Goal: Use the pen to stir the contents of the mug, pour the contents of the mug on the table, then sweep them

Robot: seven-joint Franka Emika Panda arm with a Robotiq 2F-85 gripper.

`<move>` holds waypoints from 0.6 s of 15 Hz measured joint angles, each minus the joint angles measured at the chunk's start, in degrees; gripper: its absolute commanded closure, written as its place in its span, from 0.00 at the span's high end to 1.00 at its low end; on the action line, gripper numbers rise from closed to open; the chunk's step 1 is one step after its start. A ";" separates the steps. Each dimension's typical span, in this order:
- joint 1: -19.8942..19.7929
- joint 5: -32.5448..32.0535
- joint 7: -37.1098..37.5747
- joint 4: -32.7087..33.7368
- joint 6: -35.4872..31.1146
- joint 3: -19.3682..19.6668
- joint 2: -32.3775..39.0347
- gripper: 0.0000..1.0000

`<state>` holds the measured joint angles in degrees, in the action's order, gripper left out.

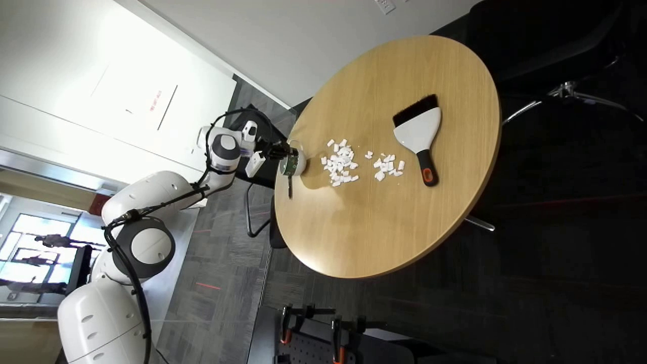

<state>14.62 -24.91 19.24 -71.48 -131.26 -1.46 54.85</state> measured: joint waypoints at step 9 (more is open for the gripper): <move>-0.21 5.50 -8.79 3.36 -0.03 1.38 2.59 0.39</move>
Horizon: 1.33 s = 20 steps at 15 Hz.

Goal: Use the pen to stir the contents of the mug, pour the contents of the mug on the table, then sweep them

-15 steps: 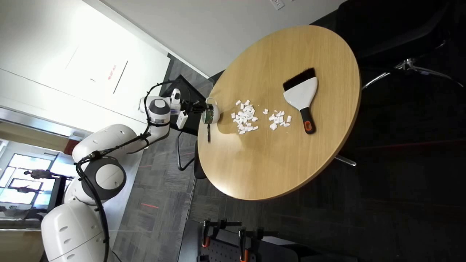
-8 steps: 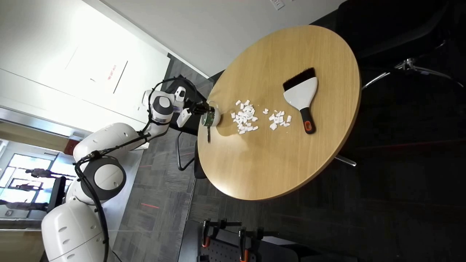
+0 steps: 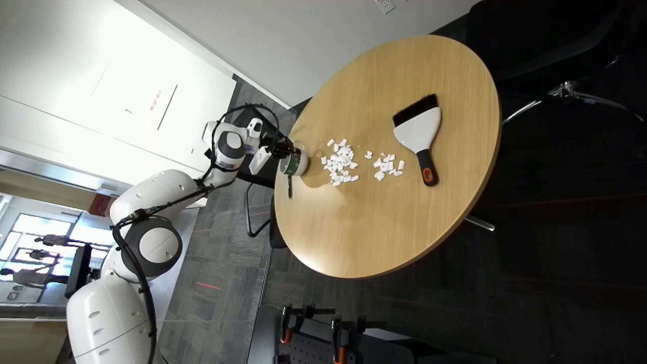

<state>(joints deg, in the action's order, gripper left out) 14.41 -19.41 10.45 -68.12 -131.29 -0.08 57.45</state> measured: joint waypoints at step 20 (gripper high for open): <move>9.48 -13.50 3.70 -9.67 -1.18 11.81 -7.62 1.00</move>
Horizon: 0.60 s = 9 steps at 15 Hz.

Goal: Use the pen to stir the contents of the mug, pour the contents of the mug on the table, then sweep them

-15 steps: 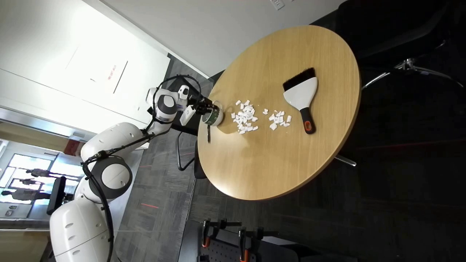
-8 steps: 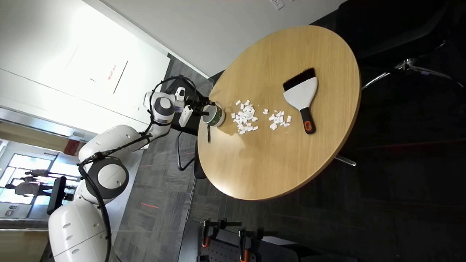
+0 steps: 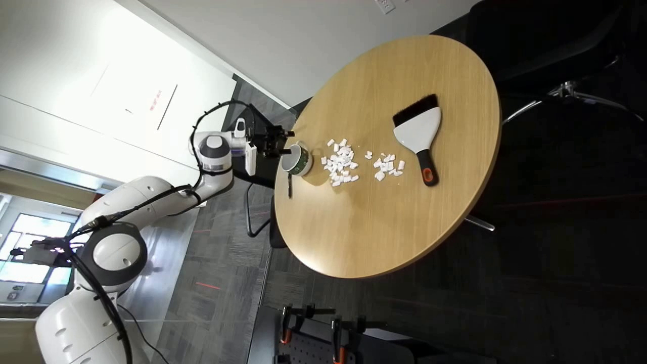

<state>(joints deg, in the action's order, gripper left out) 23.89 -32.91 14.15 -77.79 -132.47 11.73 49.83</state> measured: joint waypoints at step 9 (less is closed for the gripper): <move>-3.19 -21.15 16.95 -22.49 1.68 4.49 -16.91 1.00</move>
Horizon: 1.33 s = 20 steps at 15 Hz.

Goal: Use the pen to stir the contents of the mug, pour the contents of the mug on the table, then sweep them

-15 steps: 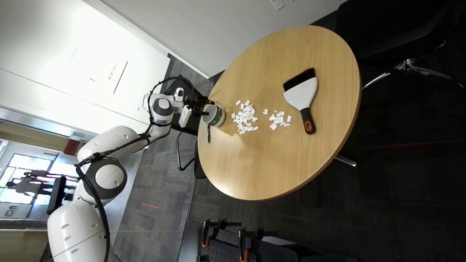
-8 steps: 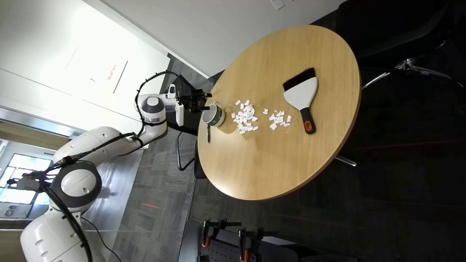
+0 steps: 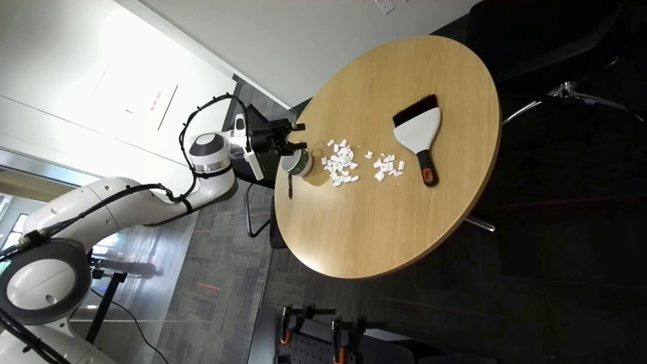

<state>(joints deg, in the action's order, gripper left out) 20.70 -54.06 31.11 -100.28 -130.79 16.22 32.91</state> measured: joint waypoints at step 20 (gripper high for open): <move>-29.96 14.01 -20.78 -13.09 -29.04 -12.86 -7.70 1.00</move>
<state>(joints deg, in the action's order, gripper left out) -9.25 -40.05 10.33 -113.36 -159.83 3.36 25.21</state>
